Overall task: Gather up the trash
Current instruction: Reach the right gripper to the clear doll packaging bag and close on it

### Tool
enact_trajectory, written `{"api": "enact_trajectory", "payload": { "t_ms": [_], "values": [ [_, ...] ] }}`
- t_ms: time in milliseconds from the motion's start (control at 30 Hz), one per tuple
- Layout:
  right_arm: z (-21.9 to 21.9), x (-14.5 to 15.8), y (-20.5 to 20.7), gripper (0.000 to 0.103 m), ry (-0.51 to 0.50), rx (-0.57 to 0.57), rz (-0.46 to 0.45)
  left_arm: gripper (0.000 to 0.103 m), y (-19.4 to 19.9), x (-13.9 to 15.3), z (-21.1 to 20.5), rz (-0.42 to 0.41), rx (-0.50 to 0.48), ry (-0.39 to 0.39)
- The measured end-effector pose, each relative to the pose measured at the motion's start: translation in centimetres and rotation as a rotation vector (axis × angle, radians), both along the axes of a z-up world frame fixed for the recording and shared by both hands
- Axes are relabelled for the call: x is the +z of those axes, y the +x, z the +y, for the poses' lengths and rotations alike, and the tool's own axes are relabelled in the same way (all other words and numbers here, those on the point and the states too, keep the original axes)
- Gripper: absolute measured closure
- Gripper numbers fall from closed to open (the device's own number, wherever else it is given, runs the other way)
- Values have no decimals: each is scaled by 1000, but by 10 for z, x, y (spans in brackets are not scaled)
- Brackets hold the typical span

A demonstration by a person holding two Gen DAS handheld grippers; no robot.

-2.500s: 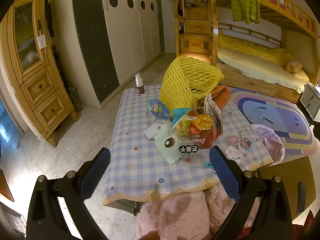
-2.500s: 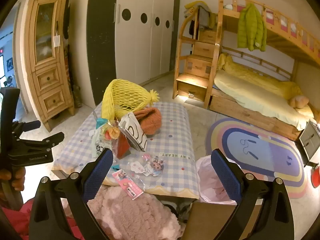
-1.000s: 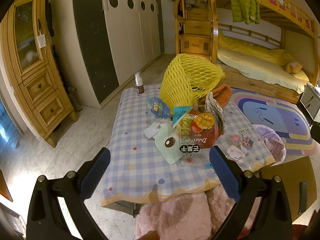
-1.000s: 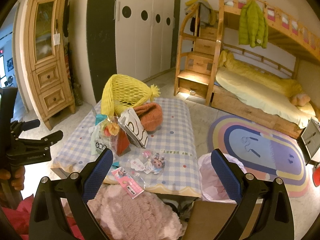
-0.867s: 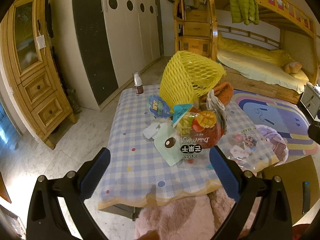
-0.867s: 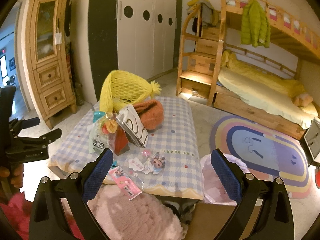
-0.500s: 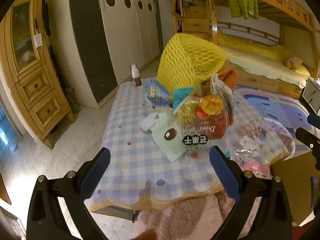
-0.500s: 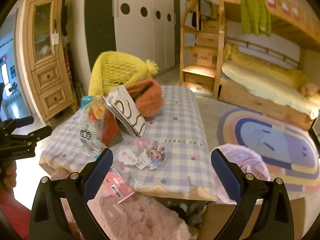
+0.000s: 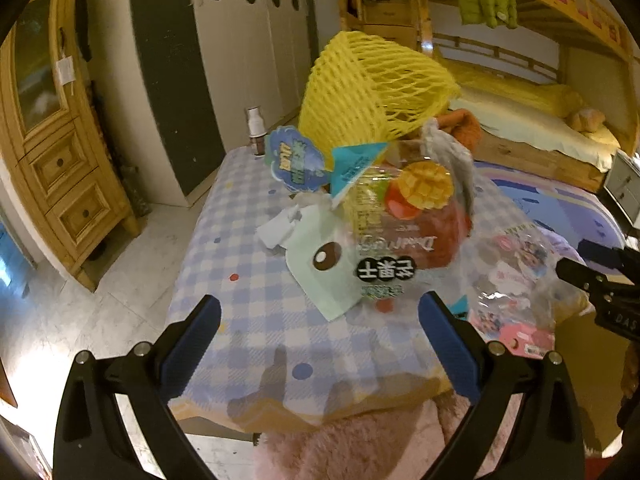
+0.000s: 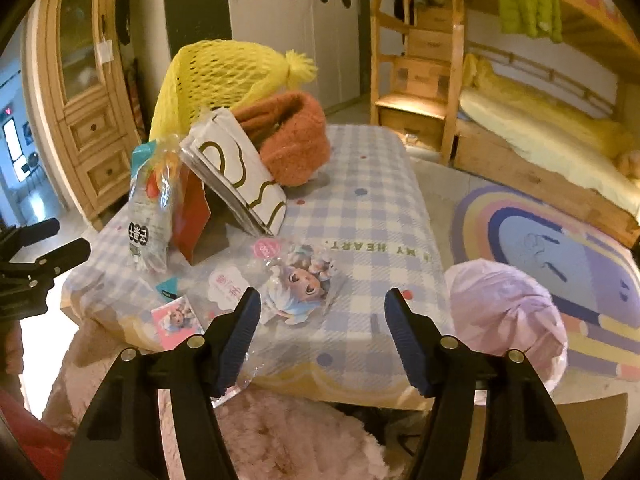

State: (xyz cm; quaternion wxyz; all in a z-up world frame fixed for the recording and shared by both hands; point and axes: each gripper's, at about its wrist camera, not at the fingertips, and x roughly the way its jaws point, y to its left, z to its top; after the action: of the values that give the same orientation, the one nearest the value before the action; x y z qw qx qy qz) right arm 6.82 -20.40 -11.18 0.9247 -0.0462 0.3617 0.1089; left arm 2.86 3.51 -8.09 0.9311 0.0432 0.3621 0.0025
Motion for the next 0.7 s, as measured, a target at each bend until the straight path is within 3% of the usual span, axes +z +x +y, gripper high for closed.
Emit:
{"api": "enact_trajectory", "payload": {
  "t_ms": [267, 533, 667, 700],
  "values": [
    [-1, -15, 24, 57, 47, 22, 78, 7, 13, -10, 0, 38, -25, -42],
    [6, -29, 30, 60, 93, 55, 143, 7, 14, -14, -2, 47, -39, -47],
    [12, -21, 23, 95, 125, 72, 136, 7, 11, -14, -1, 49, -36, -45],
    [11, -13, 19, 96, 137, 72, 117, 7, 11, -14, 0, 47, -36, -46]
  ]
}}
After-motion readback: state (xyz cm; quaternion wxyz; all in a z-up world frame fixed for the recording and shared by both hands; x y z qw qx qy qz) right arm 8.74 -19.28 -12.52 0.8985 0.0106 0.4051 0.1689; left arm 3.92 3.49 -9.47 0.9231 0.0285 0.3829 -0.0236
